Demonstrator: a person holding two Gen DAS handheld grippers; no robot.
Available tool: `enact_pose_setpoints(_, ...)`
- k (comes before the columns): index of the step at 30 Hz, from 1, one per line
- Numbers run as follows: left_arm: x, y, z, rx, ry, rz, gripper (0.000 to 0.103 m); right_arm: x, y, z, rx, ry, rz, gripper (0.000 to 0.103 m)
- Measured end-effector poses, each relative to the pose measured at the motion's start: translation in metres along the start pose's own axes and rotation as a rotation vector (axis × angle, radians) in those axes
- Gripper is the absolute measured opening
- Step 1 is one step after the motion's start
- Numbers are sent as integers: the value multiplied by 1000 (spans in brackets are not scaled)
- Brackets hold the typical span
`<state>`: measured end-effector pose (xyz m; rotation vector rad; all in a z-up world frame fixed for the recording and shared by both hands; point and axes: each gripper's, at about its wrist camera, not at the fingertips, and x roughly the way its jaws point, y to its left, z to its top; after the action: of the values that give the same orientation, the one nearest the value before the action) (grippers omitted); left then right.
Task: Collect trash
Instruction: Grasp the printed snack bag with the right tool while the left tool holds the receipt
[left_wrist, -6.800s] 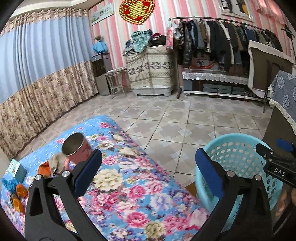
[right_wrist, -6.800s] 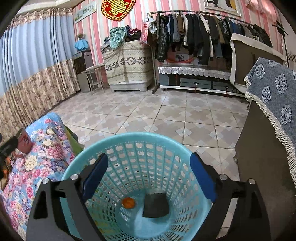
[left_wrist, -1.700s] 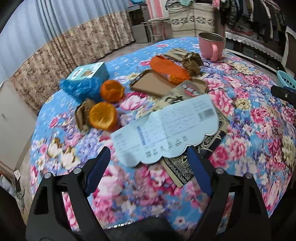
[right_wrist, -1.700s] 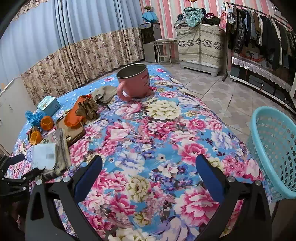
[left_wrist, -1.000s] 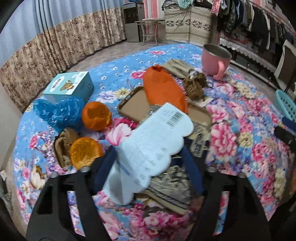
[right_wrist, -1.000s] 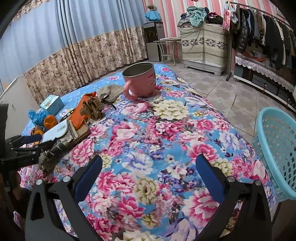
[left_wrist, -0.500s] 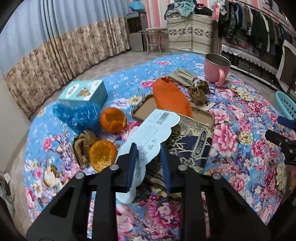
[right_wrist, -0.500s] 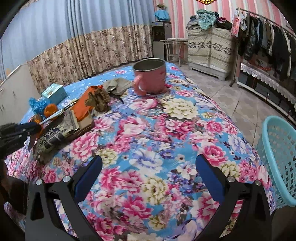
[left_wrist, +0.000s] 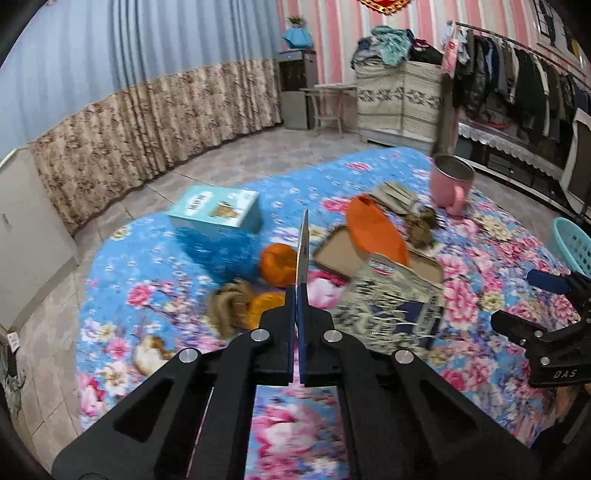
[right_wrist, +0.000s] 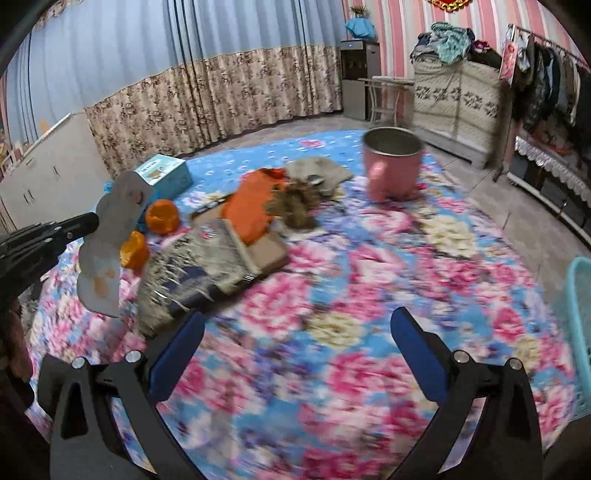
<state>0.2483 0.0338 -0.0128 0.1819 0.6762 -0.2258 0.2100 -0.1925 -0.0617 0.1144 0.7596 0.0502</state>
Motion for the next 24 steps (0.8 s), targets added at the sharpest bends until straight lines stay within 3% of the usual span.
enact_pose_setpoints(5,-4,24,0,-42,-3,22,0,20,21,8,32,45,45,98)
enact_pose_setpoints(8,-9,30,0,-11,-21,94,0,33,33,14,68,73,62,98)
enact_pose_setpoints(13,-9,37,0,-30,-23,92,0,52,51,14,97,131,52,93)
enact_pose_setpoints(15,-8,38,0,-30,-20,88,0,60,60,8,84,167,36,74)
enact_pose_setpoints(16,-7,37,-1,-29,-18,87,0,62,62,5,85,170,41,72)
enact_pose_setpoints(21,-4,35,-2,-30,-16,86,0,53,61,5,77,132,78,23)
enact_pose_setpoints(24,-3,32,-3,-24,-20,87,0,47,51,7,88,112,90,13)
